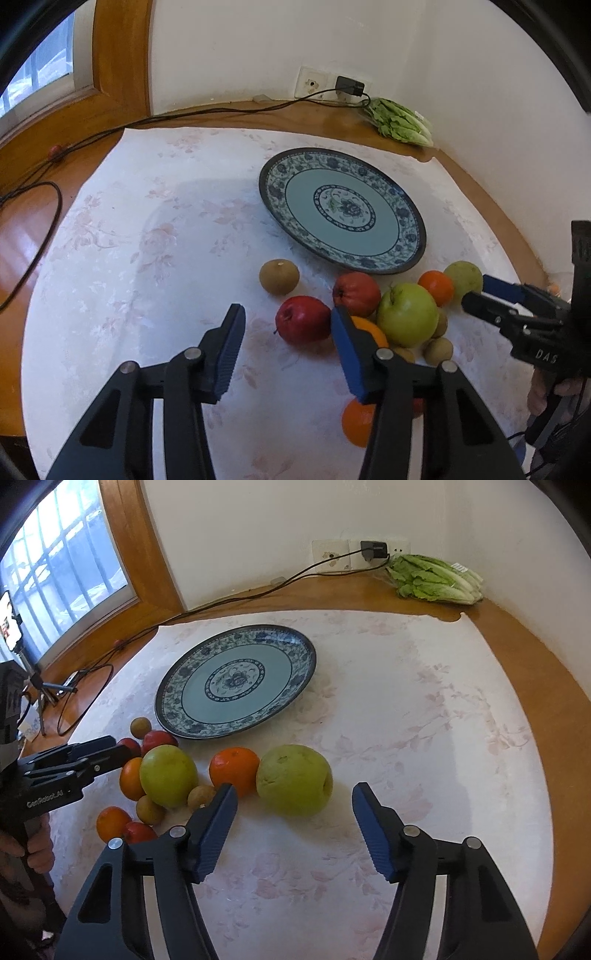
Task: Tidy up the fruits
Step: 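Grasp the red apple with the left tool while the right tool grasps the large green pomelo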
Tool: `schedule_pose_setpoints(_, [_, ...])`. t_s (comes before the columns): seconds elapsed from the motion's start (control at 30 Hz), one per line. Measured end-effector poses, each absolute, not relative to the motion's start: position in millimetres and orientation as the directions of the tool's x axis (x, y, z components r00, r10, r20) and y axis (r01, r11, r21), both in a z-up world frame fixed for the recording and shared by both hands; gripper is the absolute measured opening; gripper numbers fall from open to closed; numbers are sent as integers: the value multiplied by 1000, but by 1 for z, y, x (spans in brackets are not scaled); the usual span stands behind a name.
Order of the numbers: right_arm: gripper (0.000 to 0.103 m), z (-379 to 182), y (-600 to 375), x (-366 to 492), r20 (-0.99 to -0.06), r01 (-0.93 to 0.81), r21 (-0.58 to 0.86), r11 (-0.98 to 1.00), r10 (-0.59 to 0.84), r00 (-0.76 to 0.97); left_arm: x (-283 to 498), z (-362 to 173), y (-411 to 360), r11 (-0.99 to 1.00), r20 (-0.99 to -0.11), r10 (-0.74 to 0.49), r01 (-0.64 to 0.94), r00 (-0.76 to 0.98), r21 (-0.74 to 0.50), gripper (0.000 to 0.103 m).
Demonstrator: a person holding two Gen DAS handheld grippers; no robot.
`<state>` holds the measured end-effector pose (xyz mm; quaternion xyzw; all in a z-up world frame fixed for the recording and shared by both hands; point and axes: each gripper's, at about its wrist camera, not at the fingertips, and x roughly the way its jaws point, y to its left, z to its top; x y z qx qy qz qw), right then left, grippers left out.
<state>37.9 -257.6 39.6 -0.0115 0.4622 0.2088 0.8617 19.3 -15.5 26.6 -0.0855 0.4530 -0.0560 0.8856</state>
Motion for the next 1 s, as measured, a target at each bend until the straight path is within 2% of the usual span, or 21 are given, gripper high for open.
schedule_pose_setpoints(0.13, [62,37,-255,40,-804,-377,178,909,356,477,21,25,-15,975,-790,-195,24,582,-223,50])
schedule_pose_setpoints(0.27, [57,34,-253,42,-805,-380,192,905,367,467,20,24,-14,967,-784,-223,33,579,-251,43])
schedule_pose_setpoints(0.47, [57,34,-254,43,-798,-370,205,906,374,473,22,22,-15,962,-782,-243,36,574,-272,42])
schedule_pose_setpoints(0.57, [56,34,-254,42,-795,-370,206,906,375,476,23,21,-17,954,-777,-271,52,568,-295,33])
schedule_pose_setpoints(1.0, [56,37,-250,41,-789,-381,173,908,359,499,17,22,-16,957,-775,-260,44,576,-288,33])
